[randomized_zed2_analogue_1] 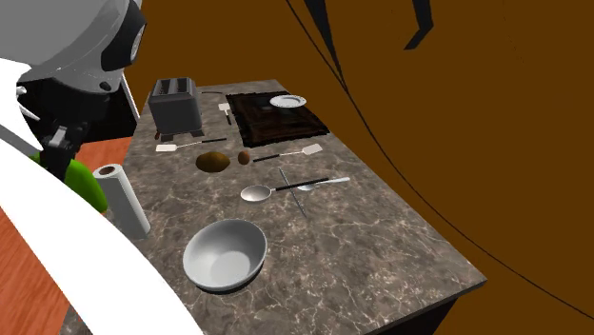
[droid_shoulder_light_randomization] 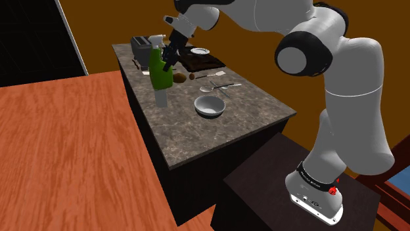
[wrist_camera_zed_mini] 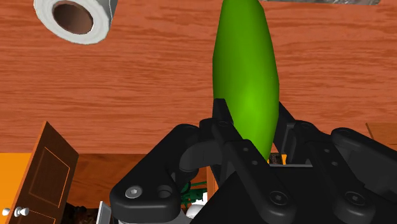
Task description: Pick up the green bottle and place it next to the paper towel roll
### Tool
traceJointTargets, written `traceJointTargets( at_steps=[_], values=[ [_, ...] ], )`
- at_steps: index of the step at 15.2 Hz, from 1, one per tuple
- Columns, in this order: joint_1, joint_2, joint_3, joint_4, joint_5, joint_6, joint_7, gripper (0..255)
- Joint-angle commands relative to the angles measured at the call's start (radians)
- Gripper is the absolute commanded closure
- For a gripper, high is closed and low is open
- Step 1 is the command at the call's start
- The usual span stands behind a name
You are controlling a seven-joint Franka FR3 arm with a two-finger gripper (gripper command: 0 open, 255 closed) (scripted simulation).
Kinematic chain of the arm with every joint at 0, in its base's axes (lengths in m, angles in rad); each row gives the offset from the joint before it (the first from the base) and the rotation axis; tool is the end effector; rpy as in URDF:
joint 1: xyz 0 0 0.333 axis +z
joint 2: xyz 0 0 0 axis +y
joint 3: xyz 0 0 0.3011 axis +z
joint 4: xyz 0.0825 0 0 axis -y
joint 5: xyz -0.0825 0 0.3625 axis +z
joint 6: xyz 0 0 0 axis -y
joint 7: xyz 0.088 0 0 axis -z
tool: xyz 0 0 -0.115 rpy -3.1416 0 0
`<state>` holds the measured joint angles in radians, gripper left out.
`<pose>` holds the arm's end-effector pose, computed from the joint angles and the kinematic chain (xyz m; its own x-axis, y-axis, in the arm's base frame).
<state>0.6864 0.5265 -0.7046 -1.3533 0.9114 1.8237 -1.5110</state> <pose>0.6625 0.1586 0.4753 0.1715 0.8281 0.5337 0.9800 -0.1986 -0.0068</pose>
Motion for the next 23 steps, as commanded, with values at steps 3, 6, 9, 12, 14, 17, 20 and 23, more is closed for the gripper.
traceJointTargets(
  at_steps=[3, 6, 9, 12, 14, 17, 20, 23],
  values=[
    [0.007, 0.005, 0.005, -0.043, 0.012, 0.038, -0.029, 255],
    [0.011, 0.012, 0.010, -0.071, 0.023, 0.064, -0.051, 255],
    [0.013, 0.021, 0.016, -0.096, 0.035, 0.089, -0.072, 255],
    [0.013, 0.032, 0.023, -0.118, 0.049, 0.113, -0.094, 255],
    [0.013, 0.040, 0.028, -0.132, 0.058, 0.129, -0.108, 255],
    [0.012, 0.053, 0.036, -0.150, 0.074, 0.151, -0.129, 255],
    [0.010, 0.067, 0.044, -0.166, 0.090, 0.172, -0.151, 255],
    [0.006, 0.083, 0.053, -0.179, 0.107, 0.193, -0.172, 255]
  ],
)
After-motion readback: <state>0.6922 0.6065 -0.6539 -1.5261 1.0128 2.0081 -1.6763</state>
